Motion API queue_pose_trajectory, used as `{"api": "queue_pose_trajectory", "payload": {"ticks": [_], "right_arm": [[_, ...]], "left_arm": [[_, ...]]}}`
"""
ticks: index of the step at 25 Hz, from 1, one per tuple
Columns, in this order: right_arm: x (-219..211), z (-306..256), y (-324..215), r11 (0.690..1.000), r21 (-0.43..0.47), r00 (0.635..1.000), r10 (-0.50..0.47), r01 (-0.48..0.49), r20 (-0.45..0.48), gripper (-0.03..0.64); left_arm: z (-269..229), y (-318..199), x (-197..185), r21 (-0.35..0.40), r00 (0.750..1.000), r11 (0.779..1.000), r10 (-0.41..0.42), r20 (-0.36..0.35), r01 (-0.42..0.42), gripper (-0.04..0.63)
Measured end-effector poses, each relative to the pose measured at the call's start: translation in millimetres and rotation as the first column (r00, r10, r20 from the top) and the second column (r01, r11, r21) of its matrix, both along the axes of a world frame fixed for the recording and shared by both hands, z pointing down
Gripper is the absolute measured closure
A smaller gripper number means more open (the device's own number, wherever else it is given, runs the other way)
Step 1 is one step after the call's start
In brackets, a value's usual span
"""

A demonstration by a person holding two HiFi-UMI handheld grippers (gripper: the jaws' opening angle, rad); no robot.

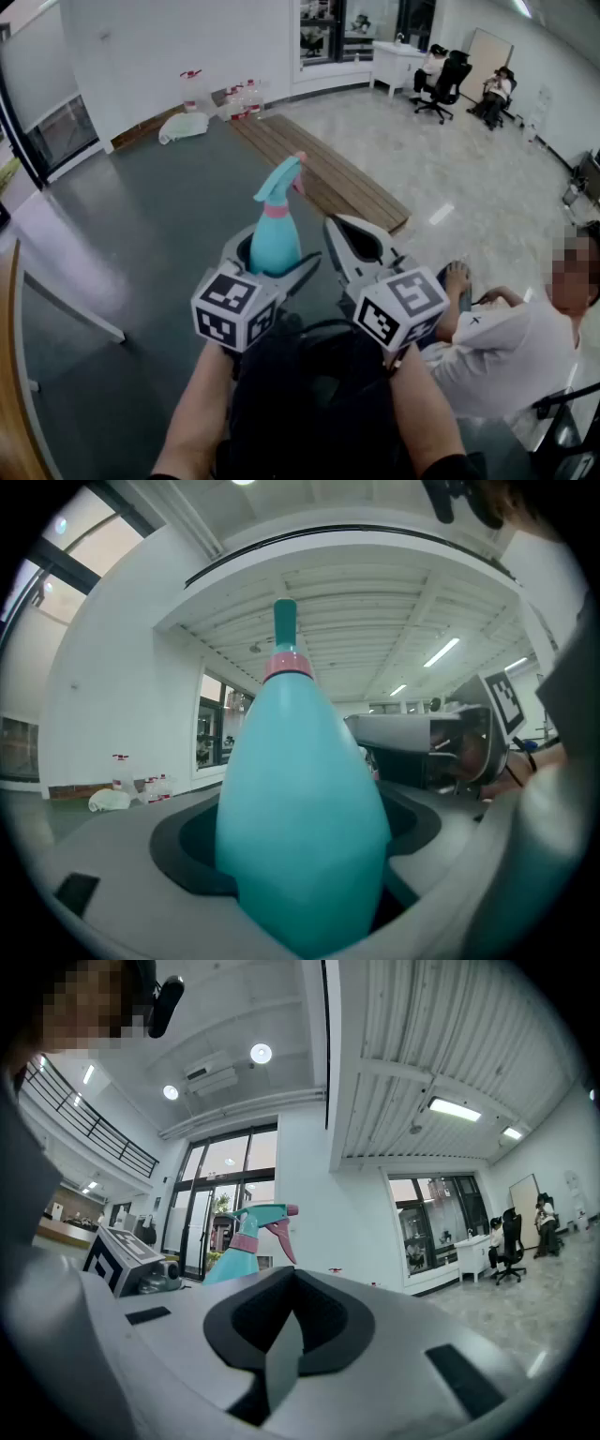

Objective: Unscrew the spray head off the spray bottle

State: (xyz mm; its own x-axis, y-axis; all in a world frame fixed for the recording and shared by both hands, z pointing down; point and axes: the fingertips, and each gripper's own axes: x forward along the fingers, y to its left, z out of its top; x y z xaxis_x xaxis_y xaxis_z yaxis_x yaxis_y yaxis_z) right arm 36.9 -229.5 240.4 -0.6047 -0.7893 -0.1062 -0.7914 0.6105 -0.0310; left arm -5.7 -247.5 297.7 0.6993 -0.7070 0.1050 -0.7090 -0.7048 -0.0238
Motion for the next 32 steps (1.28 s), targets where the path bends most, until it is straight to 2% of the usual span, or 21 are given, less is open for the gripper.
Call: {"api": "queue_pose_trajectory", "payload": {"ticks": [19,24,30,32], "right_arm": [[-1,-5,2,1.000,0.008,1.000,-0.004,0.004,0.006,0.612],[-7,-11,10,0.997,0.021,0.996,-0.074,0.073,0.048,0.611],[-11,-24,25,0.990,0.032,0.986,-0.140,0.138,0.087,0.607],[-19,-27,31,0.983,0.033,0.979,-0.181,0.179,0.095,0.569]], "left_arm": [[-2,2,3,0.007,1.000,1.000,0.004,0.003,-0.004,0.156],[3,0,4,0.005,1.000,1.000,0.003,0.002,-0.003,0.156],[5,6,14,0.042,1.000,0.999,0.019,0.022,-0.020,0.156],[8,9,13,0.049,1.000,0.999,0.020,0.024,-0.021,0.156]]}}
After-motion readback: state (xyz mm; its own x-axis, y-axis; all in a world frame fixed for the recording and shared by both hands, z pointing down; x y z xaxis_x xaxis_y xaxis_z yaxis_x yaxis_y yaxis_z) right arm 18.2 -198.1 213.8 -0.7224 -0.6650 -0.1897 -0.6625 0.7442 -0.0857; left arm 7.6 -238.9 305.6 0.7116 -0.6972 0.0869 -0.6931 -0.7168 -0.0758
